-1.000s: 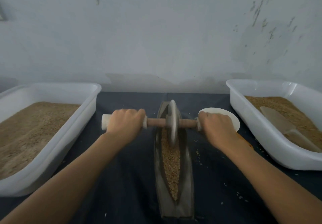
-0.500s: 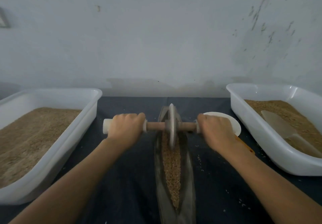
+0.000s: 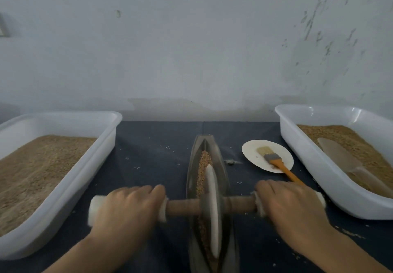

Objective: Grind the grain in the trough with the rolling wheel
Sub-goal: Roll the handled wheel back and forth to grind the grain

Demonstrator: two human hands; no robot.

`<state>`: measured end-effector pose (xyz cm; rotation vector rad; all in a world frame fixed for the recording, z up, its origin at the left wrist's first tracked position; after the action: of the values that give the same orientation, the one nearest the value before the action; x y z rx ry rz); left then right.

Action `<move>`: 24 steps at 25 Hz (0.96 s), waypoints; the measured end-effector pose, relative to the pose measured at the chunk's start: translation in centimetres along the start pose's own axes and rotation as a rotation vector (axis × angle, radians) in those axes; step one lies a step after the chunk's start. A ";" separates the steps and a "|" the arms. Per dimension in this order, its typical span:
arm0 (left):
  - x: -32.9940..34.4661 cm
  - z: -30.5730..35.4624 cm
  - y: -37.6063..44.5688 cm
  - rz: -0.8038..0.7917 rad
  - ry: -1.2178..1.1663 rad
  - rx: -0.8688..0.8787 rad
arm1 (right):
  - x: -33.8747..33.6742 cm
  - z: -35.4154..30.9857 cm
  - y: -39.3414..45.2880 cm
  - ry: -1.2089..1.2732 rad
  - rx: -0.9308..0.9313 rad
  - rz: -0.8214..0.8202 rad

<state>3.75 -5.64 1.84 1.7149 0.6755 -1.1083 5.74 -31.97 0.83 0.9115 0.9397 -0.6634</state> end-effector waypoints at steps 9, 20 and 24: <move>4.6 -3.8 9.6 -0.173 0.096 -0.222 | 2.0 2.1 8.0 -0.147 0.168 -0.131; 2.9 -1.6 6.0 -0.099 0.113 -0.108 | 2.3 1.5 5.1 -0.058 0.123 -0.070; 4.2 -2.9 10.3 -0.088 0.141 -0.221 | 3.4 3.1 9.3 -0.042 0.203 -0.106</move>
<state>15.14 -7.27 2.72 1.5959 0.9345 -0.9400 15.91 -30.62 1.99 1.0275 0.8989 -0.8776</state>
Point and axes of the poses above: each hand's wrist, its own y-axis towards the middle knuckle, its own x-axis out of the palm, z = x × y, the point moved 5 cm from there along y, towards the middle knuckle, and after that the axes turned 4 degrees about -y, right-handed, at the moved point
